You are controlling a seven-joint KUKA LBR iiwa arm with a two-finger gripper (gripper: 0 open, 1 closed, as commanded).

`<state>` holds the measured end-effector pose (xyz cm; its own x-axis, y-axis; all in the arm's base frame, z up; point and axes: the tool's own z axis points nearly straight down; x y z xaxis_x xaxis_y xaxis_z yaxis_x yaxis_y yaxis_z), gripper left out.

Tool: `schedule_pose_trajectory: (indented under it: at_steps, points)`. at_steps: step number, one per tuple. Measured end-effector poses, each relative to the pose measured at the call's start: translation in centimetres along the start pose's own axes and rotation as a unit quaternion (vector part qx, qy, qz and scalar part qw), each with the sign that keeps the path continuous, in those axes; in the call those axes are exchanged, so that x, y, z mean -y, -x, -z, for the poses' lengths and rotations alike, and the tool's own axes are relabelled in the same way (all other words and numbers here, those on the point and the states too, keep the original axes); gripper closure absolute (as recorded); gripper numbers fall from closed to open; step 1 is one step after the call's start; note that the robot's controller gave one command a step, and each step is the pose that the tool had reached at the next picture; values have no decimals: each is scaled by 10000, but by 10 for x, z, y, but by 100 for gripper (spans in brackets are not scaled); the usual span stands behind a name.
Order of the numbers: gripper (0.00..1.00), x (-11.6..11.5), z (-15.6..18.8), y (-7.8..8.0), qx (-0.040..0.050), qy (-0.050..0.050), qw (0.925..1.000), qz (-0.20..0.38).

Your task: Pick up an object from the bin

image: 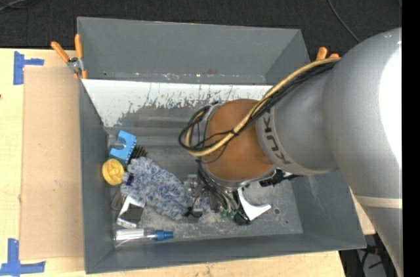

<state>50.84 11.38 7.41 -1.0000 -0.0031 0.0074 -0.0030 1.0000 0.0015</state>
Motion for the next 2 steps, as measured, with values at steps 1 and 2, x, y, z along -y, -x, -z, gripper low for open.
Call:
schedule_pose_trajectory:
  at_steps: [1,2]
  points:
    - [100,1,37,-3,-49,-10,10000,-9]
    - [100,0,87,-1,-16,-3,10000,-10]
